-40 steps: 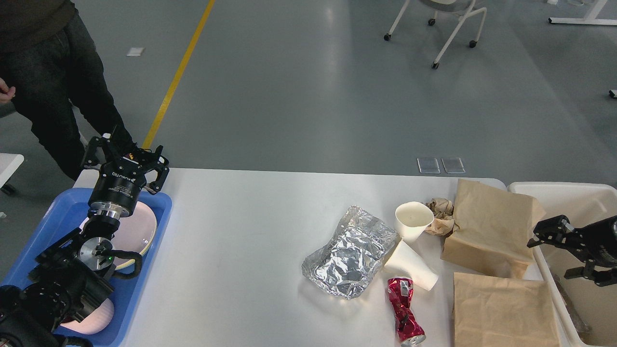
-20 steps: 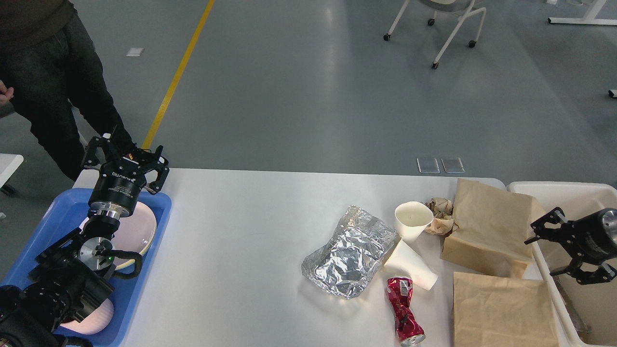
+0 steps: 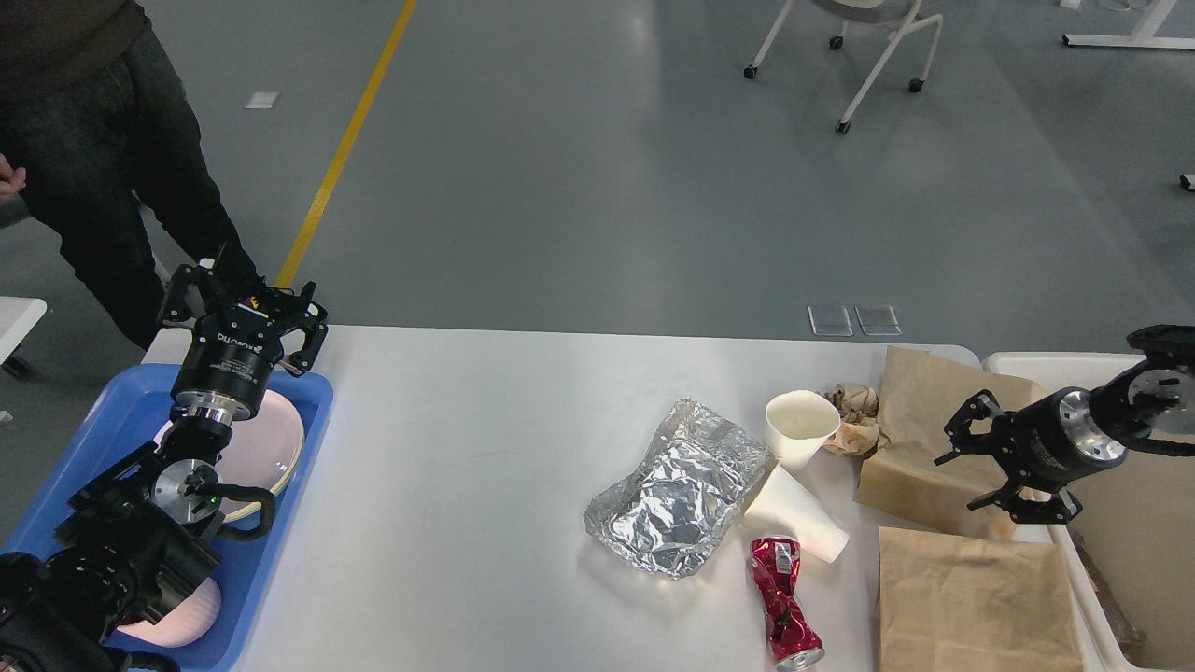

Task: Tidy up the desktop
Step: 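Close the right gripper on the brown paper bag's edge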

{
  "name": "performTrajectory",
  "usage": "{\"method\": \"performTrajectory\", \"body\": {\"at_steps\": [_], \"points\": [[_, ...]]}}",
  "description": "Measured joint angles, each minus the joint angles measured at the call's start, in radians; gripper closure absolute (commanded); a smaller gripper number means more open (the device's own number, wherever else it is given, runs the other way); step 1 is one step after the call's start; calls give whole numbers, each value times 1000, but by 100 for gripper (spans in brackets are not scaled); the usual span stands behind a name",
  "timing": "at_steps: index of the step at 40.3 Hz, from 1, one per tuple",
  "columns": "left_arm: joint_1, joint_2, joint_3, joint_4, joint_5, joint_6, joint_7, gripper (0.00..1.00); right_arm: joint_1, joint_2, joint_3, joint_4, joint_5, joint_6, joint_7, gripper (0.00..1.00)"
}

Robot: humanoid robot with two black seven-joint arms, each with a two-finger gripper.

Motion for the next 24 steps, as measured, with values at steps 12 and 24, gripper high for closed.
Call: {"method": "performTrajectory", "body": {"at_steps": [12, 24], "points": [[0, 0, 0, 0, 0, 0, 0, 4, -24, 1, 3, -3, -12, -63, 5, 38], [0, 0, 0, 0, 0, 0, 0, 4, -51, 2, 3, -2, -16, -107, 11, 64]]}}
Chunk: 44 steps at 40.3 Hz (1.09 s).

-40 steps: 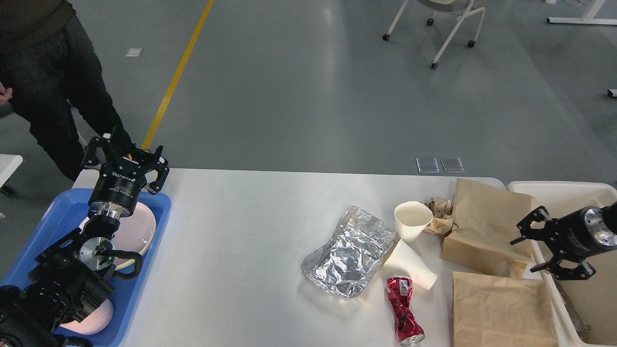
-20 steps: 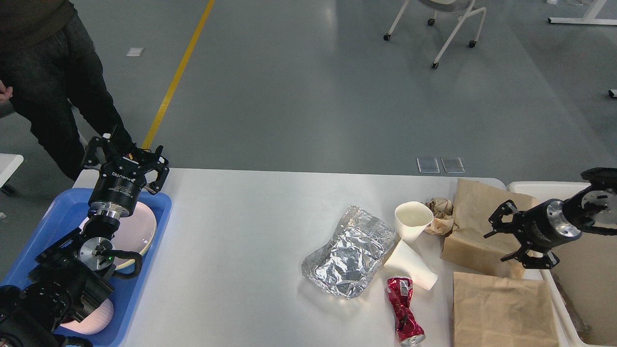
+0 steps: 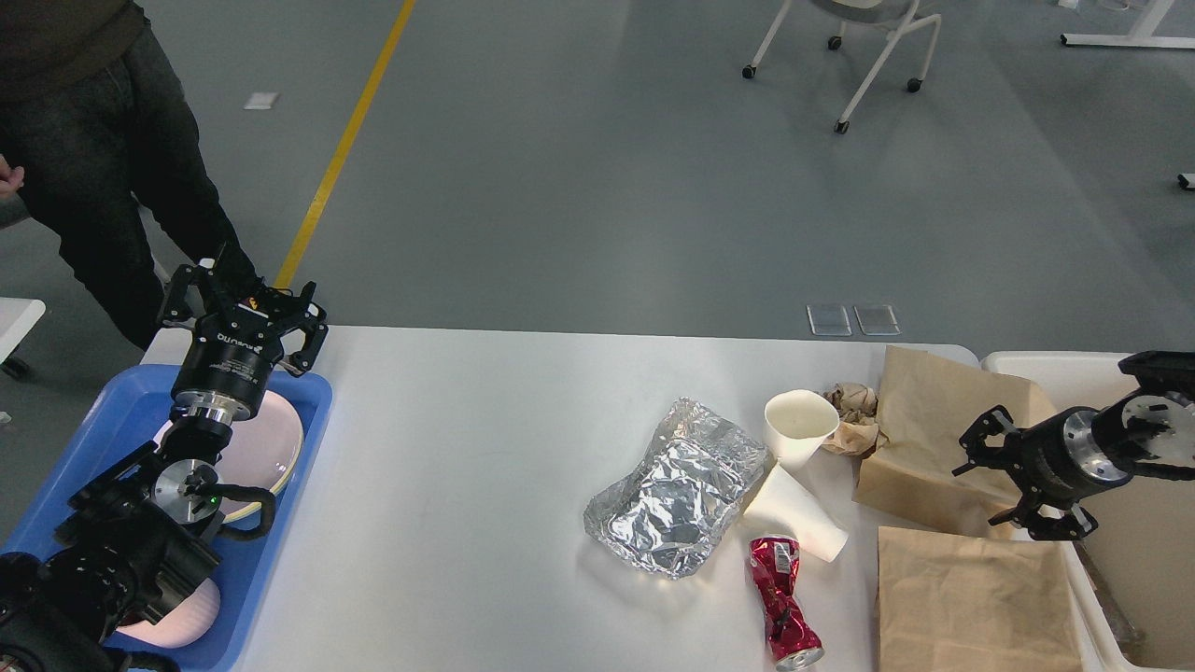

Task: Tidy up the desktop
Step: 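Close the right gripper on the brown paper bag's edge, then pull the gripped paper bag toward the white bin with the right gripper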

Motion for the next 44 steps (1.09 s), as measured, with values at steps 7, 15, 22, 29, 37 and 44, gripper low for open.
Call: {"method": "performTrajectory", "body": {"at_steps": [7, 15, 22, 29, 37, 44], "points": [[0, 0, 0, 0, 0, 0, 0, 4, 0, 0, 0, 3, 0, 9, 0, 91], [0, 0, 0, 0, 0, 0, 0, 4, 0, 0, 0, 4, 0, 15, 0, 100], [0, 0, 0, 0, 0, 0, -1, 4, 0, 0, 0, 6, 0, 17, 0, 100], [0, 0, 0, 0, 0, 0, -1, 4, 2, 1, 0, 6, 0, 33, 0, 100], [0, 0, 0, 0, 0, 0, -1, 4, 7, 1, 0, 6, 0, 64, 0, 51], [0, 0, 0, 0, 0, 0, -1, 4, 10, -1, 0, 1, -12, 37, -1, 10]]}}
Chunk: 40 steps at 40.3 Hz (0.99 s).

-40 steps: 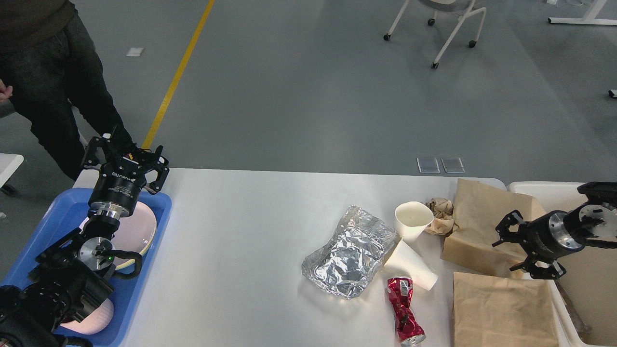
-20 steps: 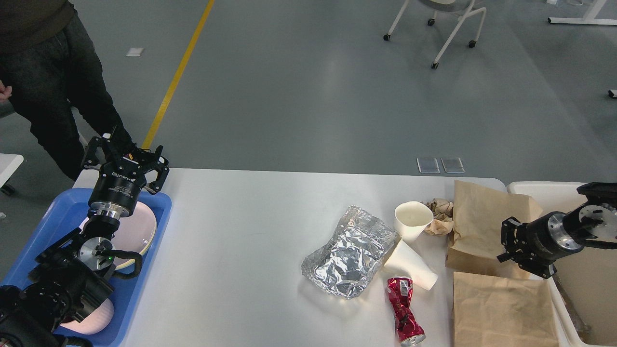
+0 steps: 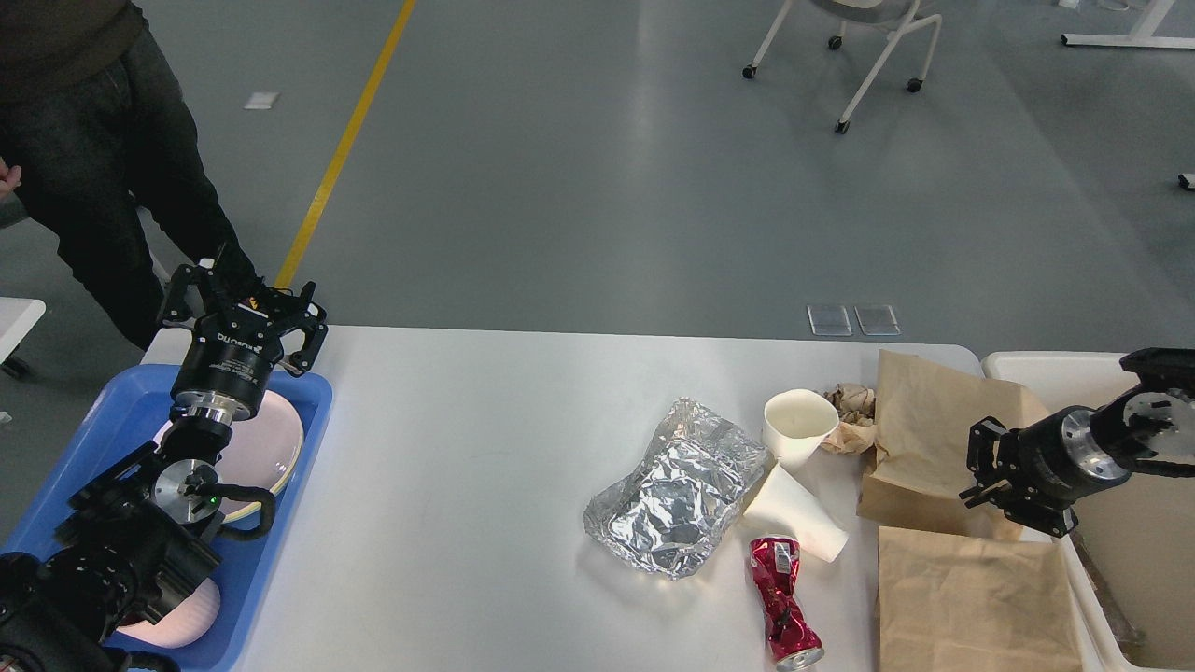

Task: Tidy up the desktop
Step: 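Pull the gripped paper bag toward the white bin with the right gripper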

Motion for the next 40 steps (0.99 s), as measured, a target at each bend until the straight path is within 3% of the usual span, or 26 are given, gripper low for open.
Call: {"method": "performTrajectory", "body": {"at_steps": [6, 20, 23, 26, 32, 36, 40], "points": [[0, 0, 0, 0, 0, 0, 0, 4, -2, -6, 0, 0, -6, -8, -1, 3], [0, 0, 0, 0, 0, 0, 0, 4, -23, 0, 0, 2, -37, -27, -2, 5], [0, 0, 0, 0, 0, 0, 0, 4, -33, 1, 0, 2, -37, -60, -1, 17], [0, 0, 0, 0, 0, 0, 0, 4, -39, 2, 0, 3, -36, -85, 0, 39], [0, 0, 0, 0, 0, 0, 0, 4, -49, 7, 17, 3, -34, -103, 1, 51], [0, 0, 0, 0, 0, 0, 0, 4, -51, 8, 30, 2, -34, -104, 2, 66], [0, 0, 0, 0, 0, 0, 0, 4, -53, 8, 41, 1, -34, -98, 2, 89]]}}
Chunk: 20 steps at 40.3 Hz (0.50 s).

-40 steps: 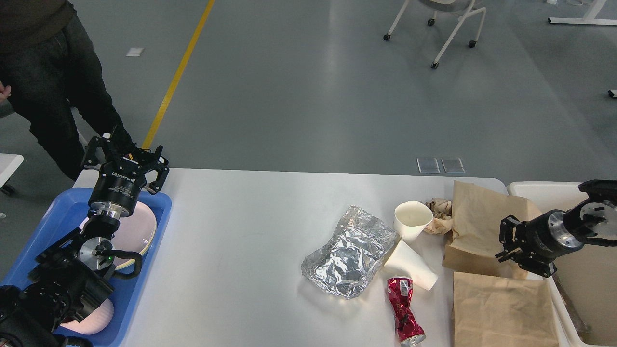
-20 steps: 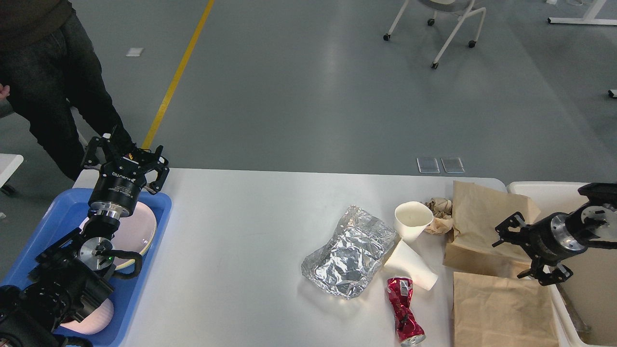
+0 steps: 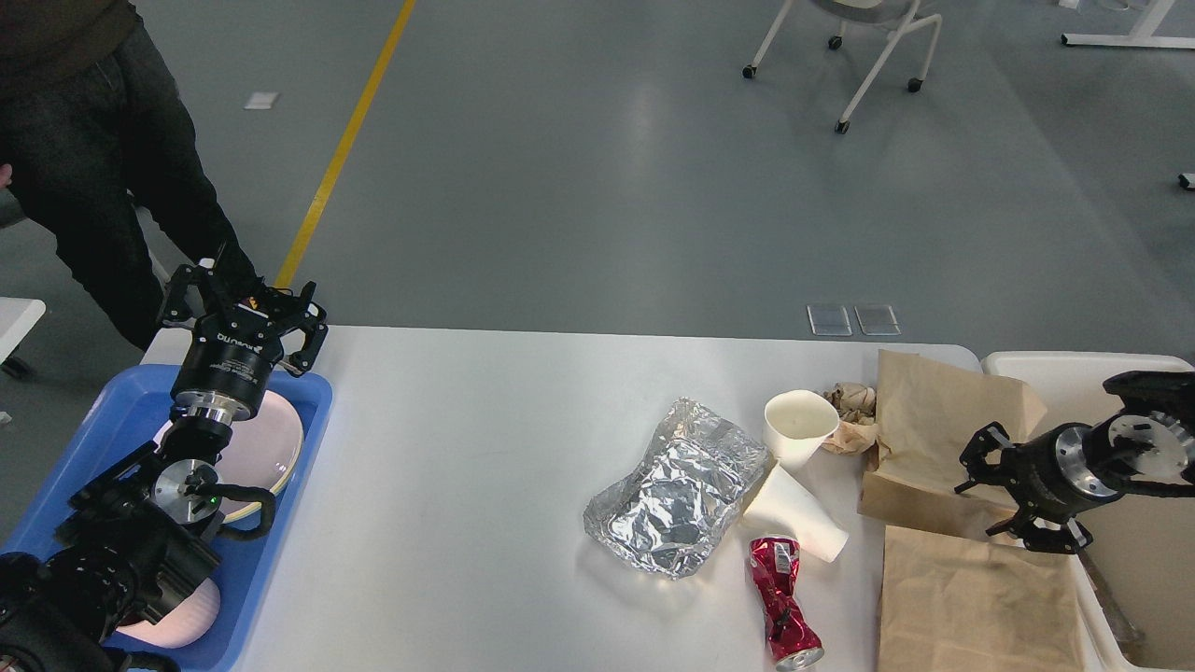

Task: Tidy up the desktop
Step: 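Pull the gripped paper bag toward the white bin with the right gripper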

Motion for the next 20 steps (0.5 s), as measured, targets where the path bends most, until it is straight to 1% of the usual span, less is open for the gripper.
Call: {"method": "performTrajectory", "body": {"at_steps": [2, 8, 14, 20], "points": [[0, 0, 0, 0, 0, 0, 0, 4, 0, 0, 3, 0, 1, 4, 0, 100], [0, 0, 0, 0, 0, 0, 0, 4, 0, 0, 5, 2, 2, 15, 0, 100], [0, 0, 0, 0, 0, 0, 0, 4, 5, 0, 5, 3, 2, 60, 0, 100], [0, 0, 0, 0, 0, 0, 0, 4, 14, 0, 5, 3, 1, 75, 0, 100]]}}
